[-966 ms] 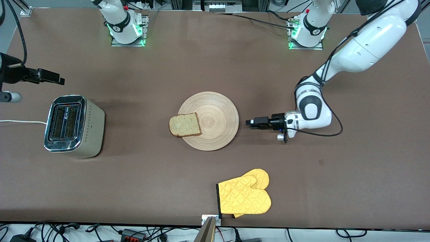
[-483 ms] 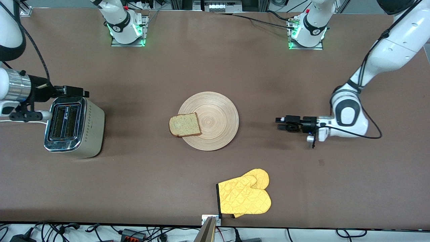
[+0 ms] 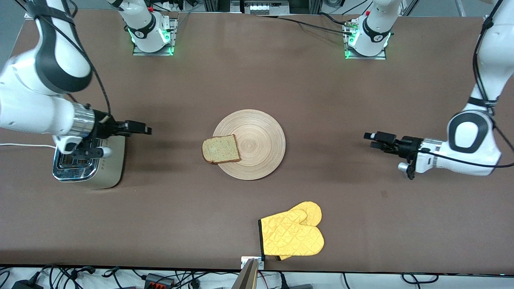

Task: Move plate and put bread in toaster
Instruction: 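Withdraw the left gripper while the right gripper reaches toward the bread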

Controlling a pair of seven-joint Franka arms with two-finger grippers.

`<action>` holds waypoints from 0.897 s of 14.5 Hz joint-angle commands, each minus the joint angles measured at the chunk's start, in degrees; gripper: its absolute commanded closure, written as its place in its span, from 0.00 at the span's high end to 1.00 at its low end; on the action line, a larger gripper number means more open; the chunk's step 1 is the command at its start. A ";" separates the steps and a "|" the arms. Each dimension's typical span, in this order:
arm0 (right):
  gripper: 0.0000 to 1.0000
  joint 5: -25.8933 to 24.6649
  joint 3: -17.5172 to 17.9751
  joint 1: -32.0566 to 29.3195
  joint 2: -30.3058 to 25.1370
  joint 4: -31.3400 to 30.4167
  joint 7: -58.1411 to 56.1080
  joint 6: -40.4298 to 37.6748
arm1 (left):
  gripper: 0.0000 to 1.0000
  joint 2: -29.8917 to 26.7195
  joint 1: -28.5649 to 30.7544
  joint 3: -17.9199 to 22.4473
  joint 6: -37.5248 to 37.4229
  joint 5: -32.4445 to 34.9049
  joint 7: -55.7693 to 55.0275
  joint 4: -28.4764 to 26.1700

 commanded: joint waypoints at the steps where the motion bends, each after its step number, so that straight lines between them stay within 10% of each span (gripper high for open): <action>1: 1.00 6.79 -0.04 0.98 -6.38 -14.24 -9.37 11.21 | 1.00 -2.81 -1.77 -0.60 -7.55 9.19 -7.99 5.30; 6: 1.00 31.29 -0.04 6.60 -4.98 -21.80 -26.22 24.93 | 1.00 -5.36 -11.42 -1.05 -18.98 26.23 -21.52 15.23; 13: 1.00 65.24 -0.13 8.37 11.09 -18.92 -72.65 28.38 | 1.00 -16.33 -17.60 0.00 -18.66 37.88 -27.71 16.83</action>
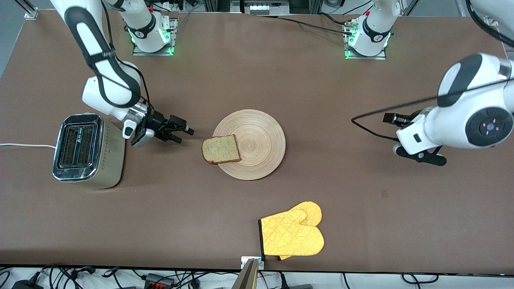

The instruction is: Move plate and put bread in toaster

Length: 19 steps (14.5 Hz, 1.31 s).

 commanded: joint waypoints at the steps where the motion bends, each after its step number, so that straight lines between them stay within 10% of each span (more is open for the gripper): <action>1: 1.00 5.35 -0.07 0.14 7.35 4.62 -10.29 0.27 | 1.00 -6.25 -0.41 2.52 2.62 1.13 -0.03 -0.23; 3: 1.00 4.56 -0.15 1.10 7.89 6.12 -9.33 0.35 | 1.00 -8.98 -2.34 7.32 4.05 -0.96 -0.21 -0.58; 6: 1.00 4.38 -0.24 3.03 9.13 7.27 -9.42 4.72 | 1.00 -13.82 -14.35 27.43 6.76 -11.85 -0.12 -2.51; 9: 1.00 3.77 -0.24 3.74 10.00 8.23 -9.24 6.33 | 1.00 -20.48 -21.58 38.18 15.79 -13.28 0.23 -11.01; 13: 1.00 2.36 -0.24 4.27 12.03 10.26 -7.05 6.86 | 1.00 -30.16 -24.57 40.67 25.32 -15.39 0.23 -22.45; 19: 1.00 2.53 -0.24 4.01 11.07 7.89 -11.61 6.95 | 1.00 -30.00 -25.02 41.55 24.54 -15.57 0.06 -22.64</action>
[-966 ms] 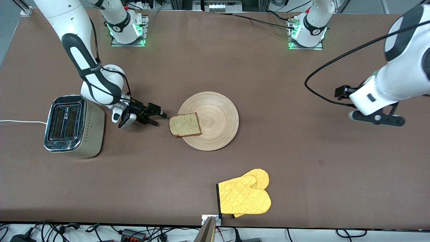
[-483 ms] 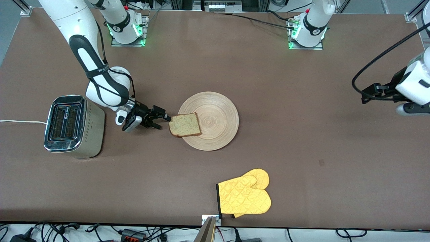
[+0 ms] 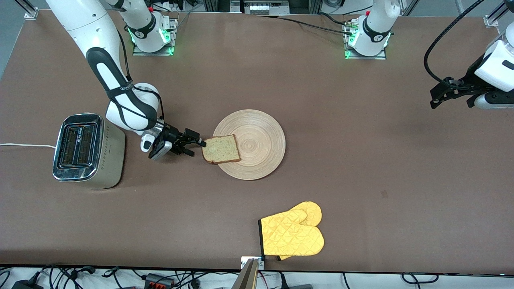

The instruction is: Move plate and put bread in toaster

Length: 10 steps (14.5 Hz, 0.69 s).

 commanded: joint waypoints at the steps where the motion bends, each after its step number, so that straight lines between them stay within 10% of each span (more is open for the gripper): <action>1: 1.00 0.21 0.11 -0.03 -0.93 -1.40 -3.88 2.01 | 1.00 -0.42 -0.72 0.75 -0.78 -0.81 0.25 -0.48; 10: 1.00 -0.05 1.34 1.55 -2.78 1.50 9.22 2.80 | 1.00 1.61 0.06 1.28 -4.14 -0.37 1.92 2.60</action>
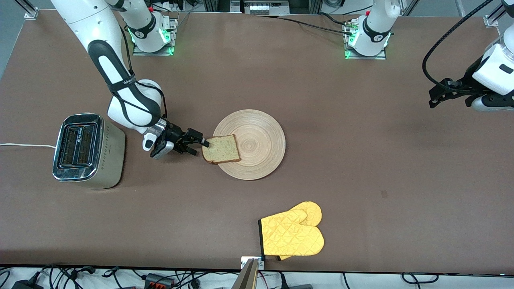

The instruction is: Move plate and put bread in toaster

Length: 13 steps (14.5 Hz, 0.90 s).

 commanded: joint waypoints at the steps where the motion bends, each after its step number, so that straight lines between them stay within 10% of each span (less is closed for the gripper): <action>1: 1.00 -0.18 0.25 0.25 0.08 1.26 1.28 1.76 | 1.00 0.99 0.68 0.88 -1.78 -0.37 2.74 1.99; 9: 1.00 -0.27 0.16 0.51 2.63 1.88 -2.41 2.11 | 1.00 1.07 0.60 0.35 -1.78 -0.37 2.83 1.99; 13: 0.75 0.08 0.34 0.51 2.99 1.44 -2.86 1.67 | 1.00 0.99 0.69 0.35 -2.05 -0.37 2.83 1.99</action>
